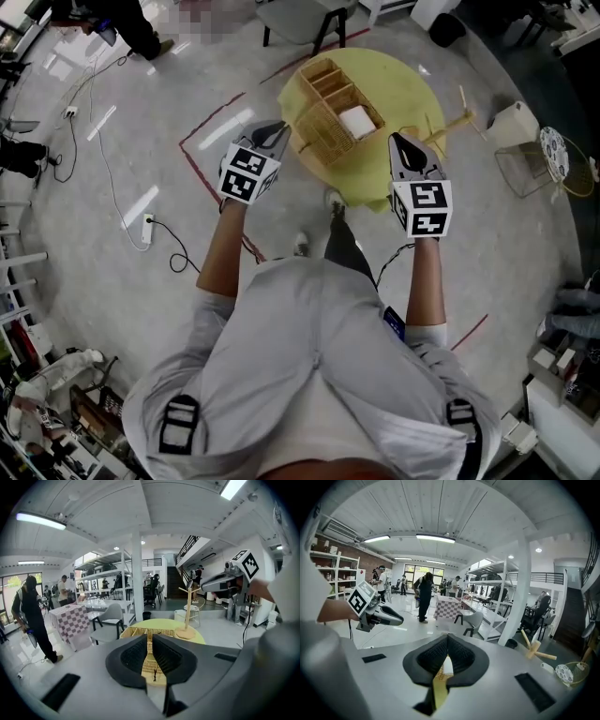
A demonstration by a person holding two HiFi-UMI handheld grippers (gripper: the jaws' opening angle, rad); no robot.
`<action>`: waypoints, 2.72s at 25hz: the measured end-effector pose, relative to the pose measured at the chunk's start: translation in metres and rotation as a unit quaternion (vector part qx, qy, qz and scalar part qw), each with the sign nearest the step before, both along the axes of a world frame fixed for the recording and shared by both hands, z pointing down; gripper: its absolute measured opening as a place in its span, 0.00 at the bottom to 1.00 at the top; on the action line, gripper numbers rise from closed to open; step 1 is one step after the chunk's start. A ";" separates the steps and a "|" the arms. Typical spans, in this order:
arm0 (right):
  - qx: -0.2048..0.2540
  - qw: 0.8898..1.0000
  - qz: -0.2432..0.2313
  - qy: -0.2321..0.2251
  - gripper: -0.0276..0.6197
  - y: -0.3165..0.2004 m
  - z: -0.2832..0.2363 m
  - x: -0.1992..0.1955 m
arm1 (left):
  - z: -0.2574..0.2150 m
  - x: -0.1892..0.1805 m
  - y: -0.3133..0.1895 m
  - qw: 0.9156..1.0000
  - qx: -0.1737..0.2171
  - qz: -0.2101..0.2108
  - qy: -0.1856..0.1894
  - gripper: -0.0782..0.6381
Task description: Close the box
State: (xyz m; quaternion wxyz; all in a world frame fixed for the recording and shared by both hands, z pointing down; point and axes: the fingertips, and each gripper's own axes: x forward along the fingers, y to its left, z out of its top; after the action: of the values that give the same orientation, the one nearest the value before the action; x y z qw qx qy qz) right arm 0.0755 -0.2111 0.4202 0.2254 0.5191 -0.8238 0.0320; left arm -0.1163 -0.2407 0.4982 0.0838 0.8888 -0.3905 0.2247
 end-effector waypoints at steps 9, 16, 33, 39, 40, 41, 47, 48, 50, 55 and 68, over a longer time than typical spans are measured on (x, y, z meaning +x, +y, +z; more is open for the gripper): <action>-0.030 0.999 -0.027 0.010 0.08 -0.038 0.037 0.003 | 0.099 0.015 -0.017 0.994 -0.102 0.011 -0.040 0.26; -0.062 0.997 -0.035 0.011 0.08 -0.058 0.066 0.015 | 0.177 0.021 -0.017 0.982 -0.171 0.007 -0.073 0.26; -0.125 0.991 -0.040 0.005 0.08 -0.077 0.117 0.028 | 0.271 0.042 -0.025 0.959 -0.249 0.044 -0.128 0.24; -0.132 0.991 -0.032 0.003 0.08 -0.076 0.123 0.031 | 0.281 0.042 -0.024 0.958 -0.251 0.040 -0.130 0.18; -0.133 0.991 -0.031 0.002 0.08 -0.074 0.123 0.032 | 0.281 0.042 -0.023 0.958 -0.251 0.040 -0.129 0.17; -0.134 0.991 -0.030 0.002 0.08 -0.073 0.123 0.032 | 0.281 0.042 -0.022 0.958 -0.253 0.039 -0.127 0.17; -0.126 0.992 -0.022 0.003 0.08 -0.067 0.113 0.032 | 0.263 0.043 -0.027 0.967 -0.235 0.029 -0.098 0.17; -0.124 0.992 -0.021 0.004 0.08 -0.065 0.111 0.031 | 0.256 0.042 -0.028 0.968 -0.231 0.027 -0.093 0.17; -0.119 0.993 -0.019 0.005 0.08 -0.062 0.107 0.031 | 0.244 0.041 -0.031 0.971 -0.226 0.020 -0.077 0.17; -0.107 0.994 -0.015 0.006 0.08 -0.049 0.096 0.026 | 0.212 0.036 -0.030 0.976 -0.212 0.013 -0.040 0.17; -0.074 0.997 0.019 -0.010 0.08 -0.033 0.065 0.039 | 0.100 0.059 -0.040 0.992 -0.124 0.035 0.008 0.17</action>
State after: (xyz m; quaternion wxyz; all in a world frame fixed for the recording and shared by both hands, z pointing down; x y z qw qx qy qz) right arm 0.1147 -0.2440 0.4850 0.2545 0.5160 -0.8116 0.1017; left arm -0.0577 -0.2812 0.5984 0.1882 0.8865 -0.3275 0.2675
